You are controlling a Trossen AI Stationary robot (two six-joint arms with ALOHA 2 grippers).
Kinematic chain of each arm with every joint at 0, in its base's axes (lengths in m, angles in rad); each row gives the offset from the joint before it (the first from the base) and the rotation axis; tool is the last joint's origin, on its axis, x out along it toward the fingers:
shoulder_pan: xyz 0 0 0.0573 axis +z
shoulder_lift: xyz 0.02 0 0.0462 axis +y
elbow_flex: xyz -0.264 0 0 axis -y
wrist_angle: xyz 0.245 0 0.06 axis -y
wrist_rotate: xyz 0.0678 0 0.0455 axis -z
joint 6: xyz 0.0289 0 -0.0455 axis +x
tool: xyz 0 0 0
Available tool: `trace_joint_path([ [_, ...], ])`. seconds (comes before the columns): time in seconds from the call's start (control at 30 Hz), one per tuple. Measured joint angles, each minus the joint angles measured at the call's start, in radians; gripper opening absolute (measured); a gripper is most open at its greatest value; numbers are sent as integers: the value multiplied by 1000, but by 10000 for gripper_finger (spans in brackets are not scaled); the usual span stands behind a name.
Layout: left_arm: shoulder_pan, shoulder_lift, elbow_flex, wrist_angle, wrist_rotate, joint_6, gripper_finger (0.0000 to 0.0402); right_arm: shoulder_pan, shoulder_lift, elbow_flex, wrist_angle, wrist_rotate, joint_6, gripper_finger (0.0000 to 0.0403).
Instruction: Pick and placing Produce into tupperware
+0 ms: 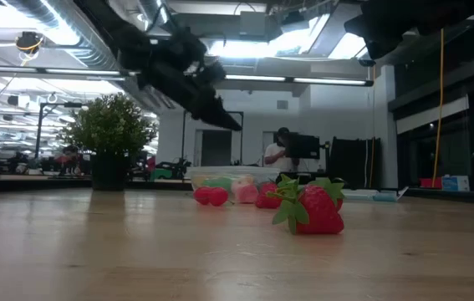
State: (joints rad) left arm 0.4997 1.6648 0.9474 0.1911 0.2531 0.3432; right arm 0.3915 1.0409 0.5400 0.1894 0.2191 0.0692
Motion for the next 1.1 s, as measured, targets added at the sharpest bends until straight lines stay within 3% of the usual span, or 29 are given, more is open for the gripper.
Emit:
trace_joint_path([
  [0.13, -33, -72, 0, -107, 14, 0, 66, 0, 0, 0, 0, 0, 0, 152],
  [0.33, -76, -140, 0, -209, 182, -25, 44, 0, 0, 0, 1, 0, 2, 152],
  [0.6, -161, -185, -23, -270, 288, -31, 23, 0, 0, 0, 3, 0, 6, 152],
  [0.73, -221, -231, -96, -176, 272, -83, 15, 0, 0, 0, 2, 0, 40, 152],
  [1.1, -392, -465, -416, 192, 36, -255, 1, -1, 0, 0, 2, -2, 89, 152],
])
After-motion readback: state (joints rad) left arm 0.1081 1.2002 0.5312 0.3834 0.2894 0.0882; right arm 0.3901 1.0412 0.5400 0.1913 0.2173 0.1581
